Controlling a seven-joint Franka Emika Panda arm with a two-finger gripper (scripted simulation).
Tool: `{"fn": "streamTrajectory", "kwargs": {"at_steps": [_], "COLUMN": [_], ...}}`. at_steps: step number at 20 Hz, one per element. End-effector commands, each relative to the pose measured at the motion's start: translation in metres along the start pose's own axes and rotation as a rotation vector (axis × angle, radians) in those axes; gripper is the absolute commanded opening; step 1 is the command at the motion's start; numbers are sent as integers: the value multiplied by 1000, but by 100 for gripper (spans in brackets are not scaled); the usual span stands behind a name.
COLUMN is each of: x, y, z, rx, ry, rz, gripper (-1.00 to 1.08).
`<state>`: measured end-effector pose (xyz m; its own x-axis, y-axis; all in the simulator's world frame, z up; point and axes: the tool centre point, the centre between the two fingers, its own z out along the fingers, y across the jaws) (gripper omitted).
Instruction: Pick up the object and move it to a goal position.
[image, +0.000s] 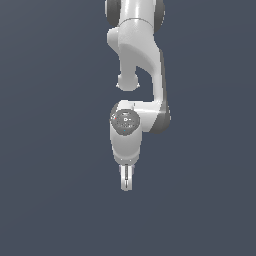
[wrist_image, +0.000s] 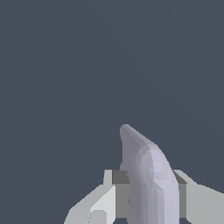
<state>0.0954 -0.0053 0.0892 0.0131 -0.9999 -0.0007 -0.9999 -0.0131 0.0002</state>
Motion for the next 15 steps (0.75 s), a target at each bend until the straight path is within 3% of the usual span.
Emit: {"fn": "streamTrajectory", "kwargs": {"at_steps": [1, 15], "x": [-2, -5], "y": [-9, -29], "z": [-1, -1], "rx": [0, 0], "ry": [0, 1], "rz": [0, 1], "gripper": [-100, -100]}}
